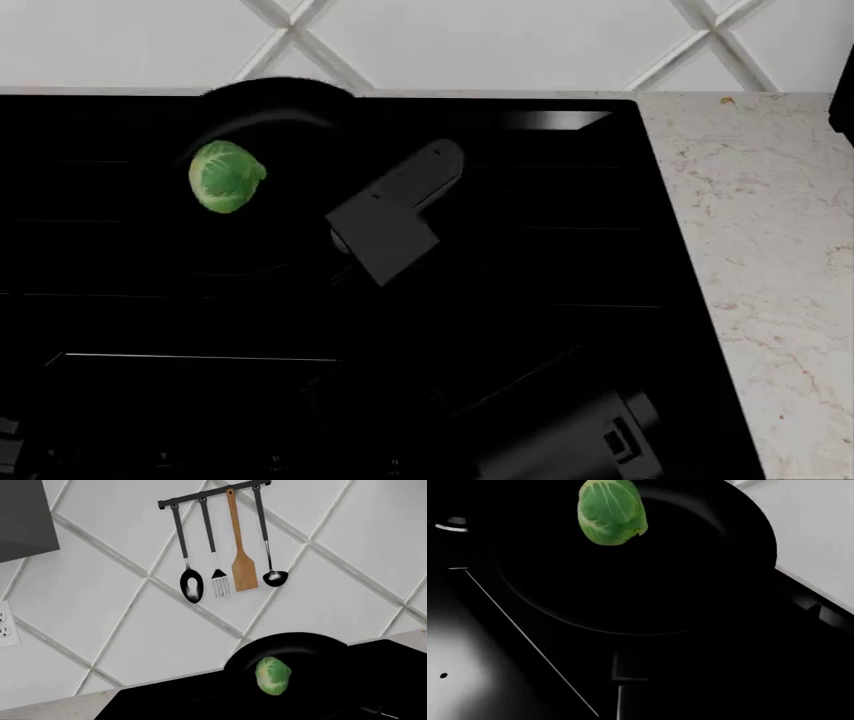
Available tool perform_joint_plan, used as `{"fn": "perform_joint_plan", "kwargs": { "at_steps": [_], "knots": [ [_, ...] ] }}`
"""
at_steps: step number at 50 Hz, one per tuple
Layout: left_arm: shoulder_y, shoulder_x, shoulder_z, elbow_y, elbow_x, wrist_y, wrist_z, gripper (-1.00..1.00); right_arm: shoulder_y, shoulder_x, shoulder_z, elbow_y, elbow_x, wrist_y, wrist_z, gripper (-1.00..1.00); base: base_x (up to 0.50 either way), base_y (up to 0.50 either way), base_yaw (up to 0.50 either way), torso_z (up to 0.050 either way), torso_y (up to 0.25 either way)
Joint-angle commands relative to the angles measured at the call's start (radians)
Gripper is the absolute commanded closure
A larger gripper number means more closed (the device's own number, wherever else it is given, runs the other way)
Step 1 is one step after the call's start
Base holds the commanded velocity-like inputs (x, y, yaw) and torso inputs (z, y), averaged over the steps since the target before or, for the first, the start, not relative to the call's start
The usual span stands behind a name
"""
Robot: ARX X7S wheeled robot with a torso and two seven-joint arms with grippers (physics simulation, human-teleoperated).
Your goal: Pick up the pan and dump the vegetables in it onto the plate. Then return the pan to the stove.
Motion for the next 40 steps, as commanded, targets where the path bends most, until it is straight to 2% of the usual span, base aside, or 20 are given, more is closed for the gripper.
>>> {"fn": "perform_joint_plan", "kwargs": {
  "at_steps": [1, 5, 7, 8, 10, 12, 14, 16, 20, 23, 33, 40],
  "knots": [
    [0.02, -0.012, -0.016, 0.012, -0.009, 0.026, -0.007, -1.0, 0.064, 0.027, 0.13, -0.31, 0.012, 0.162, 0.05, 1.0, 0.0, 0.0, 0.0, 0.0, 0.0],
    [0.031, -0.064, -0.026, 0.022, -0.075, 0.065, -0.051, -1.0, 0.072, 0.024, 0.172, -0.297, 0.024, 0.181, 0.051, 1.0, 0.0, 0.0, 0.0, 0.0, 0.003],
    [0.034, -0.149, 0.006, 0.023, -0.143, 0.14, -0.118, -1.0, 0.078, 0.024, 0.181, -0.298, 0.026, 0.188, 0.053, 1.0, 0.0, 0.0, 0.0, 0.0, 0.005],
    [0.045, -0.283, 0.064, 0.024, -0.204, 0.276, -0.205, -1.0, 0.09, 0.023, 0.192, -0.287, 0.027, 0.193, 0.054, 1.0, 0.0, 0.0, 0.0, 0.0, 0.0],
    [0.036, -0.453, 0.202, 0.023, -0.223, 0.457, -0.315, -1.0, 0.094, 0.021, 0.2, -0.276, 0.028, 0.19, 0.055, 1.0, 0.0, 0.0, 0.0, 0.0, 0.0],
    [0.005, -0.641, 0.401, 0.024, -0.186, 0.678, -0.411, -1.0, 0.098, 0.018, 0.208, -0.257, 0.031, 0.183, 0.054, 1.0, 0.0, 0.0, 0.0, 0.0, 0.005],
    [-0.071, -0.753, 0.581, 0.023, -0.142, 0.814, -0.462, -1.0, 0.101, 0.012, 0.209, -0.263, 0.029, 0.186, 0.062, 1.0, 0.0, 0.0, 0.0, 0.0, 0.0],
    [-0.141, -0.814, 0.696, 0.024, -0.122, 0.894, -0.482, -1.0, 0.103, 0.008, 0.214, -0.266, 0.033, 0.193, 0.064, 1.0, 0.0, 0.0, 0.0, 0.0, 0.005],
    [-0.242, -0.852, 0.826, 0.024, -0.104, 0.946, -0.487, -1.0, 0.113, 0.005, 0.215, -0.266, 0.033, 0.201, 0.071, 1.0, 0.04, 0.5, 0.0, 0.0, 0.003],
    [-0.259, -0.881, 0.862, 0.024, -0.09, 0.982, -0.488, -1.0, 0.121, -0.001, 0.221, -0.272, 0.039, 0.217, 0.074, 1.0, 0.06, 0.5, 0.0, 0.0, 0.0],
    [-0.273, -0.885, 0.859, 0.024, -0.087, 0.981, -0.488, -1.0, 0.13, 0.002, 0.208, -0.296, 0.046, 0.24, 0.081, 1.0, 0.08, 0.5, 0.0, 0.002, 0.003],
    [-0.32, -0.885, 0.812, 0.024, -0.139, 0.918, -0.49, -1.0, 0.136, 0.005, 0.206, -0.333, 0.052, 0.267, 0.088, 1.0, 0.08, 0.5, 0.0, 0.0, 0.003]
  ]
}}
